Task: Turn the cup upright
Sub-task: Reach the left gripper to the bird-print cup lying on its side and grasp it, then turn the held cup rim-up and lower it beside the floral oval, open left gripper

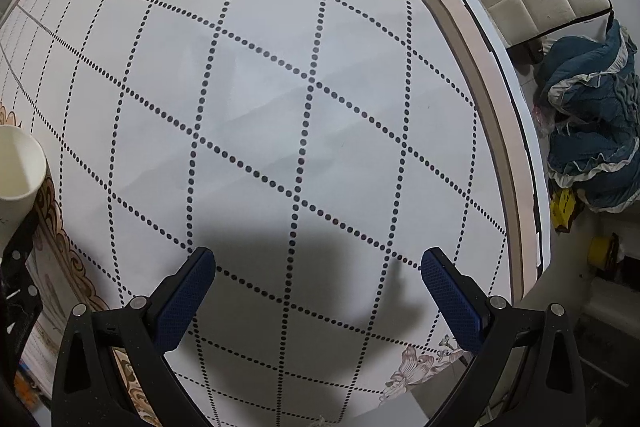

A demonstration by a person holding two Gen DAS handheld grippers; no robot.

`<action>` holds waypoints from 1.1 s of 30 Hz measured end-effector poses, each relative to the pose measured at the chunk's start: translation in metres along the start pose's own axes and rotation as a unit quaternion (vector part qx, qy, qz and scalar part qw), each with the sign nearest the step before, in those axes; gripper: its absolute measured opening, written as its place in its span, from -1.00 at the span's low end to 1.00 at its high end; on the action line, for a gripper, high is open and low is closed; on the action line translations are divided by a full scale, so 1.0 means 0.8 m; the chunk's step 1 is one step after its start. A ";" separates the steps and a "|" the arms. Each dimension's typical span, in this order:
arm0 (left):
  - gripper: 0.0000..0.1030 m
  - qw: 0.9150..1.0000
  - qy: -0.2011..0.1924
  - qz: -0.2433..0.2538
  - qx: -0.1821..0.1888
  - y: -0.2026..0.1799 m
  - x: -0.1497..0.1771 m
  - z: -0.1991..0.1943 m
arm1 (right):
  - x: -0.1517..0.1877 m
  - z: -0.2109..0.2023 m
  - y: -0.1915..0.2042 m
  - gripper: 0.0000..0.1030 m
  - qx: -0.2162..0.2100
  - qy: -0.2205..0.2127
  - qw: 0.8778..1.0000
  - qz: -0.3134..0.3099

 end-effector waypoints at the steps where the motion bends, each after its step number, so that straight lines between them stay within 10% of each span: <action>1: 0.19 1.000 0.000 -0.006 0.001 0.002 0.000 -0.001 | -0.002 -0.001 -0.001 1.00 0.000 -0.001 1.000 -0.001; 14: 0.19 0.994 0.000 -0.107 0.019 0.032 0.035 -0.036 | 0.019 -0.034 0.023 1.00 -0.007 -0.018 1.000 -0.019; 23: 0.19 0.970 0.022 -0.233 0.064 0.057 0.129 -0.071 | 0.075 -0.082 0.073 1.00 -0.020 -0.041 0.997 -0.060; 29: 0.19 0.936 0.043 -0.331 0.108 0.051 0.205 -0.080 | 0.125 -0.111 0.109 1.00 -0.026 -0.053 0.994 -0.091; 33: 0.19 0.889 0.065 -0.418 0.177 0.032 0.243 -0.070 | 0.151 -0.116 0.129 1.00 -0.017 -0.053 0.992 -0.112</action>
Point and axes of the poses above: each gripper's, at about its wrist camera, not at the fingertips, and z roughly the way its jaws point, y to its left, x to its underside, the point moved 5 cm from there along z, roughly the way its jaws point, and after that the axes turned 5 degrees about z, right-handed, at the moved point
